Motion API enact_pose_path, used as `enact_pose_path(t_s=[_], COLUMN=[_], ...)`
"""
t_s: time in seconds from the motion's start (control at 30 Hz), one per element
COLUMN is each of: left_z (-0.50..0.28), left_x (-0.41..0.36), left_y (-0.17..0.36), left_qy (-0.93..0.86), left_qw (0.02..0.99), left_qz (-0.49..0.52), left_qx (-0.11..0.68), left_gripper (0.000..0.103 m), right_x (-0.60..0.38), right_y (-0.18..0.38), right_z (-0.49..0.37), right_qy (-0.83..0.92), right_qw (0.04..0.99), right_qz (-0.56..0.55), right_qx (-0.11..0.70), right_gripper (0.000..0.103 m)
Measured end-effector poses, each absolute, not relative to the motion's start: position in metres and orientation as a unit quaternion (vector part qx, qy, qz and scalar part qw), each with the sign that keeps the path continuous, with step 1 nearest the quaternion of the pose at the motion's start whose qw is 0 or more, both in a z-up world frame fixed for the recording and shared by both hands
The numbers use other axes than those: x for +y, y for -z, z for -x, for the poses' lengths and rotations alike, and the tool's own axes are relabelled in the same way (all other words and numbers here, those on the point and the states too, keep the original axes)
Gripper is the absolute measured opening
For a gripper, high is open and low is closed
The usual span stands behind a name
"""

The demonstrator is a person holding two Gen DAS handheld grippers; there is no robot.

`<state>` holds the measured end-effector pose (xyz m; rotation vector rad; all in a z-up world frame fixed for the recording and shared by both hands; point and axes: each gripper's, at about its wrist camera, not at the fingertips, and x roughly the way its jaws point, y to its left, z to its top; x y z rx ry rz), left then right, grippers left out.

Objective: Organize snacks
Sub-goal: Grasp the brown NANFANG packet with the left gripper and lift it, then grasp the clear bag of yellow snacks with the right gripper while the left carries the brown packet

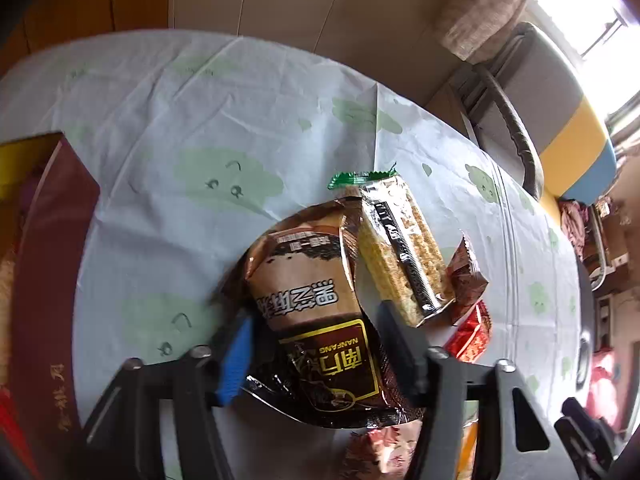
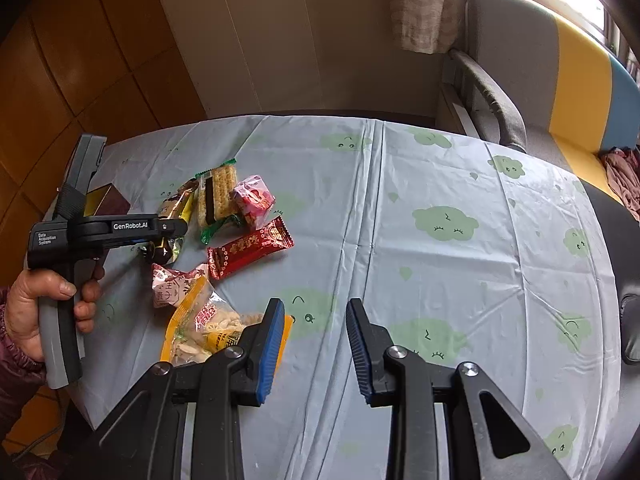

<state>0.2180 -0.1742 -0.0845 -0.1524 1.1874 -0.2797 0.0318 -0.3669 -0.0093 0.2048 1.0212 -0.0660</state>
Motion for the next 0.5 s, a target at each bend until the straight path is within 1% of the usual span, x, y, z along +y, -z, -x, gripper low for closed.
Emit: enact_pose_path(t_s=[0.1, 0.2, 0.5], left_z=[-0.208, -0.188, -0.088], left_x=[-0.167, -0.153, -0.120], left_y=[0.084, 0.083, 0.078], left_qy=[0.148, 0.156, 0.184], left_qw=[0.821, 0.822, 0.833], left_qz=[0.048, 0.026, -0.059], left_qx=[0.549, 0.546, 0.519], left_gripper=[0.034, 0.032, 0.032], right_x=[-0.367, -0.366, -0.362], right_y=[0.013, 0.018, 0.028], right_z=[-0.033, -0.033, -0.035], right_qy=[0.034, 0.029, 0.004], right_qw=[0.863, 0.858, 0.844], right_qz=[-0.093, -0.098, -0.118], right_qx=[0.495, 0.503, 0.522], right_gripper=[0.032, 0.032, 0.032])
